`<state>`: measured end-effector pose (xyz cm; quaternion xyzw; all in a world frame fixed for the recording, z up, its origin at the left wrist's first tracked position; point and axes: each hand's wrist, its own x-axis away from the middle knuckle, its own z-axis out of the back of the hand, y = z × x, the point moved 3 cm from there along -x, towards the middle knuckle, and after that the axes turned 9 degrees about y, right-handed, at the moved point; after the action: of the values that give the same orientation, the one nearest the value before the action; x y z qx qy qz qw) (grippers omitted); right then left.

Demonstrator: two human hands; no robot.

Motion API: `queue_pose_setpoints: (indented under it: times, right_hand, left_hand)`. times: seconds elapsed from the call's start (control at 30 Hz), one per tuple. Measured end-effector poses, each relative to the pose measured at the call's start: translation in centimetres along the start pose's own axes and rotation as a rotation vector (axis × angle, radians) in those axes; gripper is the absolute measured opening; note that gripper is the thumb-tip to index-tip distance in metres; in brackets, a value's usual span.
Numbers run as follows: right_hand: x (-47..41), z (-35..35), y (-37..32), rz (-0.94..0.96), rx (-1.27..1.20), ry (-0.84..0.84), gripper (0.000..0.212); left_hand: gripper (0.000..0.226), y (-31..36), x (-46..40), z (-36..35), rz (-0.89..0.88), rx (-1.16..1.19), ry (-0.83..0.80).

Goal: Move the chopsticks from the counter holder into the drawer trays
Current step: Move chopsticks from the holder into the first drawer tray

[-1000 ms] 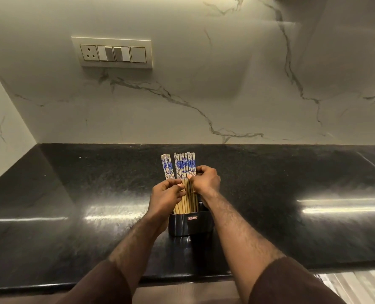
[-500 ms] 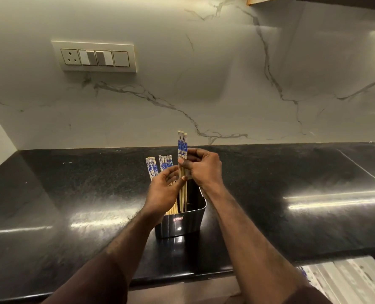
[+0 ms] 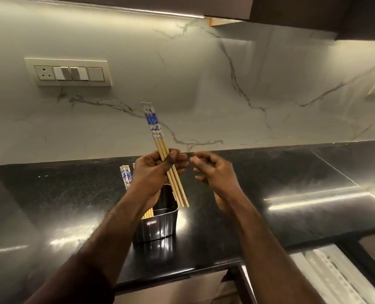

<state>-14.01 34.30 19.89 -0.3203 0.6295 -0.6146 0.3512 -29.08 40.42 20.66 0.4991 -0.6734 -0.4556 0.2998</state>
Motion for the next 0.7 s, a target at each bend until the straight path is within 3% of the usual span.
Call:
queue_pose_setpoints:
  times: [0.13, 0.27, 0.37, 0.7]
  right_hand:
    - [3.5, 3.7, 3.5, -0.275, -0.146, -0.087, 0.025]
    - [6.1, 6.3, 4.3, -0.406, -0.316, -0.189, 0.032]
    - [7.2, 9.7, 3.1, -0.376, -0.407, -0.261, 0.032]
    - [10.5, 24.3, 2.5, -0.284, -0.286, -0.383, 0.025]
  left_hand:
    - [0.022, -0.4, 1.0, -3.1, 0.044, 0.144, -0.001]
    - [0.025, -1.6, 2.8, -7.4, 0.044, 0.103, -0.084]
    - [0.025, -2.7, 4.3, -10.5, 0.065, 0.088, -0.109]
    - [0.031, -7.7, 11.6, -23.3, 0.226, 0.114, -0.159]
